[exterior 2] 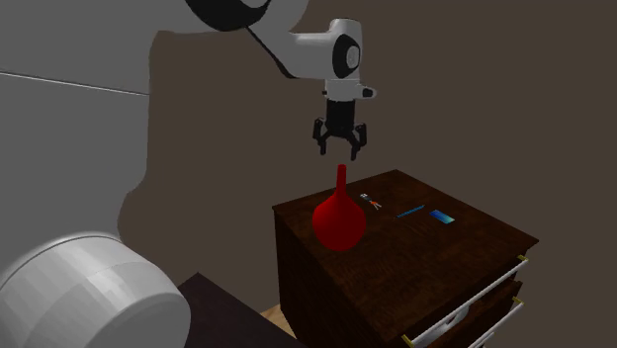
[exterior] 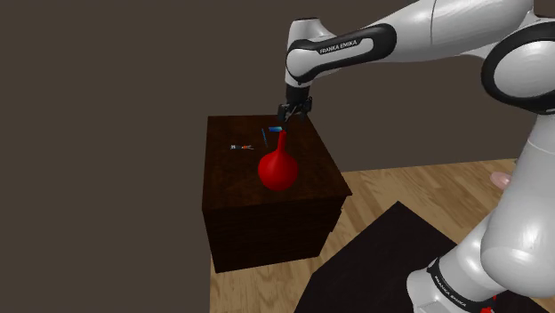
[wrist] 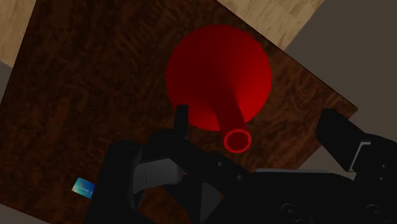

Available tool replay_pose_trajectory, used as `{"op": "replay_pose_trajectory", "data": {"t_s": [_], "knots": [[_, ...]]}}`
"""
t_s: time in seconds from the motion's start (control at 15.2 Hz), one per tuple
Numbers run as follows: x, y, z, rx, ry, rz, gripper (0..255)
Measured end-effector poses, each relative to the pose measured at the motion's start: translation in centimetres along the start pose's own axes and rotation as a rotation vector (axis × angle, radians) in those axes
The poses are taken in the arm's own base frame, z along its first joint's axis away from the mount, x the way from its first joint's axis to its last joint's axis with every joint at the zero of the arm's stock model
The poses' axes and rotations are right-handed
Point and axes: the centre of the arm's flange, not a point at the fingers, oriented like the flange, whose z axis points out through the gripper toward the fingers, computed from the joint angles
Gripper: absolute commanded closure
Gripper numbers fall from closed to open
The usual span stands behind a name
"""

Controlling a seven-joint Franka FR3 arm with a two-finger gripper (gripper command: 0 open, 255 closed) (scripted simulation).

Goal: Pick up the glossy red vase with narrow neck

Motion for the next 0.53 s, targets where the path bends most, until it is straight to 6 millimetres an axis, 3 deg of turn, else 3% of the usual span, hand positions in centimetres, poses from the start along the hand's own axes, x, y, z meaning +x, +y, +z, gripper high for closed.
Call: {"op": "replay_pose_trajectory", "data": {"t_s": [0.2,0.53], "knots": [[3.4,0.0,1.5,0.002,0.001,0.002,0],[4.4,-0.2,4.1,0.003,0.001,0.002,0]]}}
